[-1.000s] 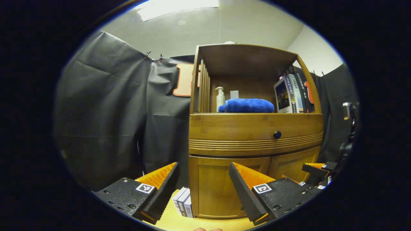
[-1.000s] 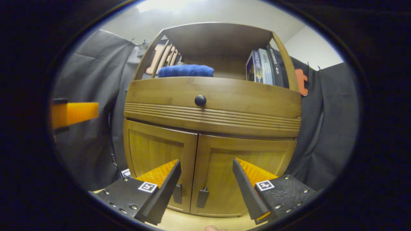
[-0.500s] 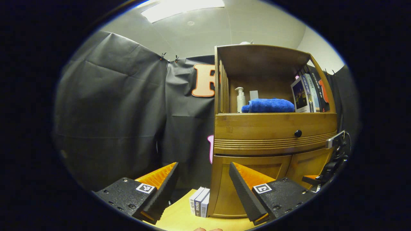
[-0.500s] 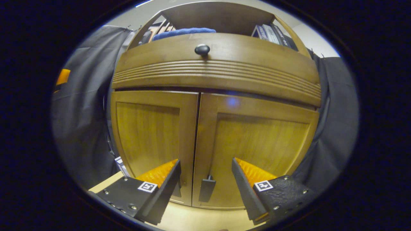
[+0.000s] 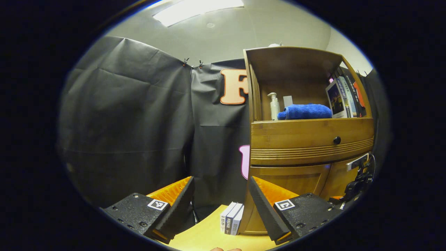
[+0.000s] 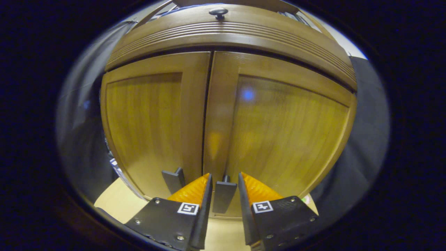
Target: Open the right door of the double-door shoe cabinet with the right hand, and open the left door with the left hand.
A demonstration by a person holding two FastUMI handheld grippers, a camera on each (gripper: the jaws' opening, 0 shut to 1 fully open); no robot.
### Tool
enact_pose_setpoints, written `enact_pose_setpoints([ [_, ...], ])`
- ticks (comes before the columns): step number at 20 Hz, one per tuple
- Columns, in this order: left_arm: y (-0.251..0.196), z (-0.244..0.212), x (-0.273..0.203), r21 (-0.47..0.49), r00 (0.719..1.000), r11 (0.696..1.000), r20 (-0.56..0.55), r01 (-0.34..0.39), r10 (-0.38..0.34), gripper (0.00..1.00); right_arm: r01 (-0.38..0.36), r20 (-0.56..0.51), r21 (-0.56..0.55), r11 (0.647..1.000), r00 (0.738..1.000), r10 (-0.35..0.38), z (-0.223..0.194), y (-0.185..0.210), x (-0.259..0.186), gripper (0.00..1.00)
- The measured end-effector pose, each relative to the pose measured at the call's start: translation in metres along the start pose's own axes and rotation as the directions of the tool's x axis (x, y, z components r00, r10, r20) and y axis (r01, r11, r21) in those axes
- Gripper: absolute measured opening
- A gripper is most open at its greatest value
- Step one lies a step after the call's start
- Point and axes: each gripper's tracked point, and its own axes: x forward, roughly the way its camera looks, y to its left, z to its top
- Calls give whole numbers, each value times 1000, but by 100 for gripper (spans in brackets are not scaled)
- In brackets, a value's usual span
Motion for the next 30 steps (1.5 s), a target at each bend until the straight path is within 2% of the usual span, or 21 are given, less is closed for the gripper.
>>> enact_pose_setpoints([
  [1, 3, -1, 0, -2, 1000, 1000, -4, -5, 5, 92, 6, -12, -1, 1000, 1000, -6, 0, -2, -4, 41],
  [2, 4, -2, 1, -5, 1000, 1000, -7, -8, 8, 95, 12, 5, 27, 1000, 1000, -12, 0, -2, 3, 36],
  [3, 6, -3, 1, -8, 1000, 1000, -11, -11, 11, 92, 8, -2, 38, 999, 1000, -8, 0, -1, 2, 31],
  [5, 6, -6, 2, -13, 1000, 1000, -16, -10, 10, 92, 4, 11, 57, 998, 1000, -4, 1, -2, -4, 31],
  [6, 5, -6, 2, -18, 1000, 1000, -19, -6, 6, 92, 2, 21, 65, 998, 1000, -3, -1, -1, 3, 25],
  [16, -21, -7, 4, -51, 997, 996, -12, 70, -71, 92, -8, 23, 92, 996, 1000, 5, -10, -6, -23, 26],
  [24, -69, -7, 4, -86, 978, 974, -5, 208, -210, 92, 32, 26, 121, 992, 999, -36, -20, -19, -58, 25],
  [25, -75, -7, 3, -93, 974, 969, -4, 227, -228, 95, 42, 21, 121, 992, 999, -45, -22, -20, -63, 26],
  [26, -81, -7, 3, -99, 969, 964, 0, 246, -247, 92, 53, 20, 126, 991, 998, -56, -24, -23, -67, 25],
  [30, -105, -11, 3, -97, 947, 942, -7, 320, -322, 92, 87, 16, 129, 988, 996, -89, -34, -32, -90, 25],
])
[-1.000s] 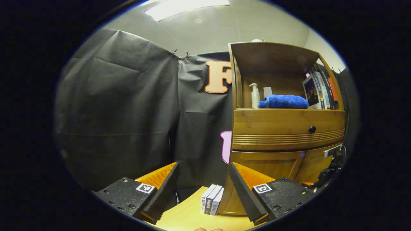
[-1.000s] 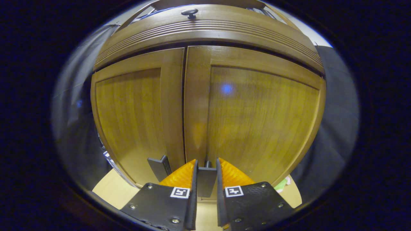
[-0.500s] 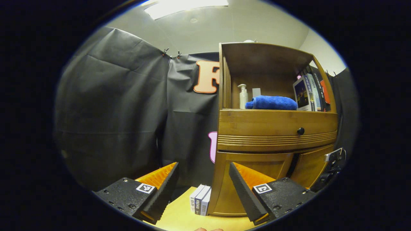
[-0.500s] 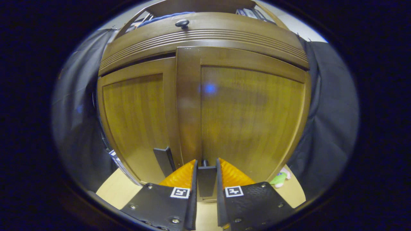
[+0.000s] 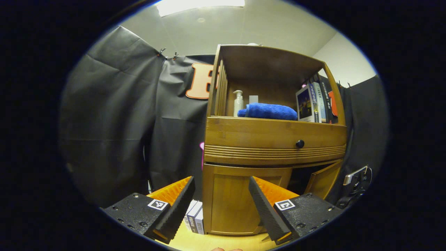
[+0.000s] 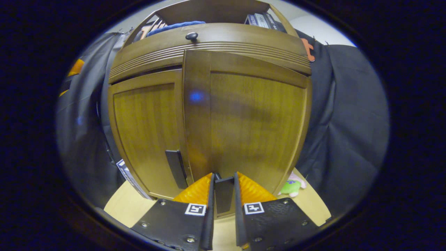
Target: Open the right door of the double-door shoe cabinet with the right hand, and open the left door with the left hand.
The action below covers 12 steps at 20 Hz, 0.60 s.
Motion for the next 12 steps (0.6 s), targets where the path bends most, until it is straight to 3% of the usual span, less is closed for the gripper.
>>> enact_pose_setpoints([
  [4, -24, -10, 6, -14, 996, 997, -23, 82, -82, 95, 35, -18, 21, 999, 999, -35, -6, -17, -21, 25],
  [12, -65, -18, 14, -32, 977, 978, -44, 208, -210, 92, 145, -56, 55, 988, 988, -142, -19, -58, -61, 25],
])
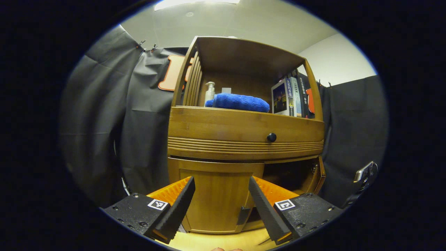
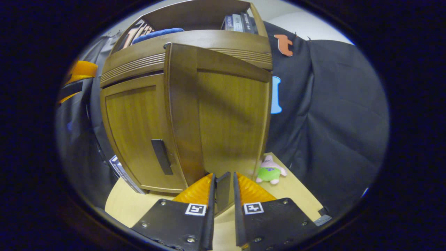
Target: Open the right door of the double-door shoe cabinet with the right hand, and open the left door with the left hand.
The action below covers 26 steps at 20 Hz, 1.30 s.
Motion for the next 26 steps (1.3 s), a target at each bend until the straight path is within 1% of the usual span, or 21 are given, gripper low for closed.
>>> enact_pose_setpoints([
  [2, -9, -4, 3, -4, 1000, 1000, -9, 27, -27, 92, 35, -7, 15, 999, 999, -35, -2, -15, -7, 25],
  [3, -12, -5, 4, -1, 999, 999, -12, 36, -36, 96, 55, -10, 21, 998, 998, -55, -3, -23, -10, 25],
  [5, -18, -8, 8, 5, 999, 999, -16, 50, -50, 95, 89, -17, 24, 996, 996, -89, -5, -39, -16, 25],
  [6, -22, -9, 10, 2, 998, 998, -19, 60, -60, 92, 101, -22, 23, 995, 995, -100, -7, -45, -18, 25],
  [7, -27, -10, 12, -5, 997, 997, -23, 72, -72, 92, 116, -26, 24, 993, 993, -116, -7, -53, -20, 25],
  [8, -32, -11, 13, -15, 996, 996, -25, 85, -85, 92, 138, -34, 23, 990, 990, -137, -10, -63, -21, 29],
  [9, -37, -12, 15, -23, 995, 995, -27, 96, -97, 92, 163, -43, 19, 986, 986, -162, -11, -73, -22, 25],
  [11, -44, -14, 16, -29, 993, 993, -30, 112, -113, 92, 205, -45, 23, 978, 978, -204, -13, -95, -27, 25],
  [12, -47, -15, 18, -30, 992, 993, -32, 117, -118, 96, 227, -55, 24, 974, 973, -225, -18, -108, -28, 25],
  [13, -51, -16, 20, -29, 991, 992, -36, 125, -126, 96, 242, -61, 29, 970, 969, -240, -20, -118, -28, 25],
  [15, -59, -20, 21, -32, 989, 990, -44, 140, -141, 96, 252, -56, 49, 966, 967, -249, -21, -136, -32, 19],
  [17, -64, -26, 22, -39, 987, 988, -57, 152, -154, 95, 264, -54, 71, 962, 964, -261, -22, -152, -38, 18],
  [18, -66, -29, 22, -41, 986, 987, -64, 154, -156, 95, 284, -53, 69, 956, 958, -281, -22, -164, -40, 17],
  [19, -67, -31, 23, -44, 985, 987, -71, 153, -156, 92, 301, -48, 64, 951, 953, -299, -20, -172, -42, 18],
  [20, -67, -34, 24, -44, 985, 987, -75, 151, -154, 96, 318, -40, 59, 946, 948, -316, -18, -181, -45, 18],
  [23, -64, -42, 27, -40, 986, 990, -91, 134, -137, 96, 372, -33, 50, 927, 928, -370, -14, -205, -51, 18],
  [24, -62, -44, 29, -38, 987, 991, -97, 126, -129, 92, 372, -32, 55, 926, 928, -371, -15, -211, -54, 18],
  [25, -60, -47, 29, -34, 987, 992, -102, 118, -121, 96, 363, -35, 76, 929, 932, -362, -11, -209, -56, 18],
  [26, -57, -51, 30, -28, 988, 994, -105, 109, -112, 96, 360, -26, 91, 929, 933, -359, -6, -208, -60, 18],
])
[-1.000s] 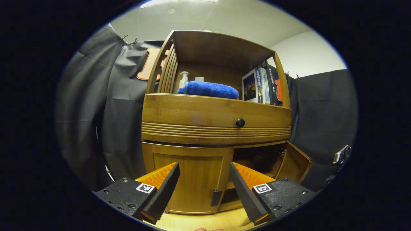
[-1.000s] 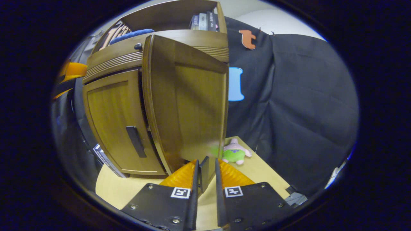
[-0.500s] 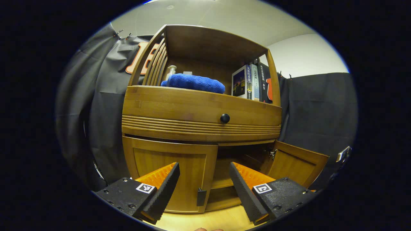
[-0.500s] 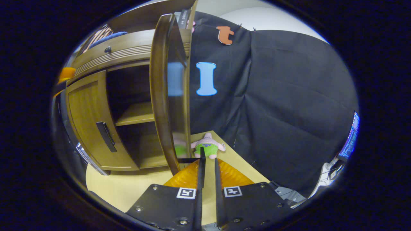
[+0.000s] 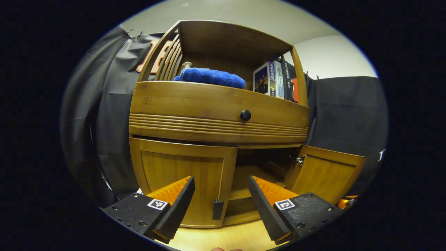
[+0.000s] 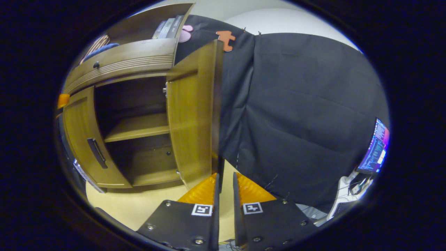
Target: Open the right door of the double-door shoe cabinet with the right hand, and open the left door with the left hand.
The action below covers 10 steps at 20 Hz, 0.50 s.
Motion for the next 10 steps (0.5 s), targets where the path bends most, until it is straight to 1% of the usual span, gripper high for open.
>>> enact_pose_setpoints([
  [1, 3, -3, 1, 5, 1000, 1000, -1, -11, 11, 92, -7, 16, 8, 1000, 1000, 7, 9, 1, -4, 18],
  [3, 8, -11, 4, 17, 1000, 999, -7, -30, 30, 92, -36, 59, 18, 999, 998, 34, 28, 8, -18, 18],
  [4, 11, -16, 7, 23, 999, 999, -14, -38, 38, 96, -56, 89, 20, 998, 995, 54, 41, 14, -27, 18],
  [5, 13, -22, 10, 26, 999, 999, -23, -45, 46, 92, -75, 119, 19, 997, 990, 72, 54, 21, -35, 18],
  [6, 14, -30, 12, 23, 998, 998, -36, -51, 52, 96, -94, 147, 16, 995, 985, 90, 65, 25, -42, 18],
  [7, 14, -39, 15, 12, 997, 998, -50, -54, 54, 92, -114, 176, 11, 993, 978, 110, 78, 33, -49, 18],
  [10, 20, -66, 25, -4, 992, 997, -102, -74, 73, 92, -181, 243, -12, 983, 954, 178, 104, 56, -61, 18],
])
